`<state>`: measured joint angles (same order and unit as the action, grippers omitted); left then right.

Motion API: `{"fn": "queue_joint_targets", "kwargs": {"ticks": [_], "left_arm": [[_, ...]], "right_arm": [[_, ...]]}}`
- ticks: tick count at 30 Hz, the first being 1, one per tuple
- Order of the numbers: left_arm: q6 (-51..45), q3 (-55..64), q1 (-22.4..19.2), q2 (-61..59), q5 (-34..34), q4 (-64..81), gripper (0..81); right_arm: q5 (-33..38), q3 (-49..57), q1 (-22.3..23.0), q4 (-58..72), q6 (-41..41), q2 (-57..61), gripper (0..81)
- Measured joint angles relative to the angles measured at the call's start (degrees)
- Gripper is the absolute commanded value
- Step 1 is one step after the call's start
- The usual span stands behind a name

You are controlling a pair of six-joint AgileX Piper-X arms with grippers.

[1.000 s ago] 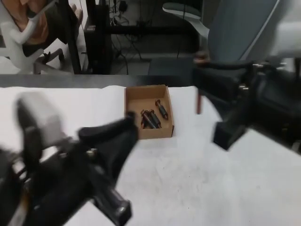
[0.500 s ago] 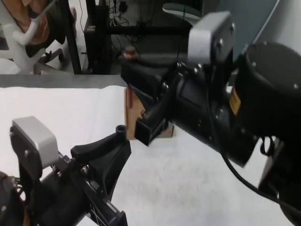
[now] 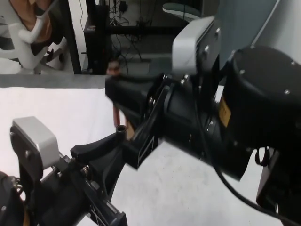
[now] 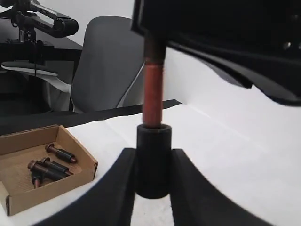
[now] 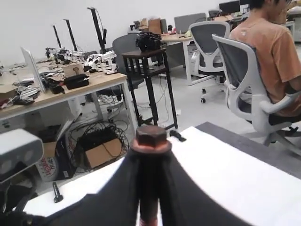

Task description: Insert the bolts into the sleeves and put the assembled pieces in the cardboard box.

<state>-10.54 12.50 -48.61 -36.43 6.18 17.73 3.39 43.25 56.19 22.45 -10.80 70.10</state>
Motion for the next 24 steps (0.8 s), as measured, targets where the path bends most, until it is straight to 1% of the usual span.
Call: {"fn": "queue_joint_targets", "kwargs": {"ticks": [8,15,24], "left_arm": [[1.34,-0.06,0.00,0.00,0.00,-0.23,1.8],[1.53,-0.06,0.00,0.00,0.17,-0.23,1.8],[1.73,-0.14,0.00,0.00,2.49,2.03,1.8]], "right_arm": [[0.00,0.00,0.26,-0.98,0.37,0.00,0.6],[-1.82,0.00,0.26,-1.62,4.22,0.00,0.6],[-1.90,0.00,0.26,-2.34,3.84,0.00,0.6]]}}
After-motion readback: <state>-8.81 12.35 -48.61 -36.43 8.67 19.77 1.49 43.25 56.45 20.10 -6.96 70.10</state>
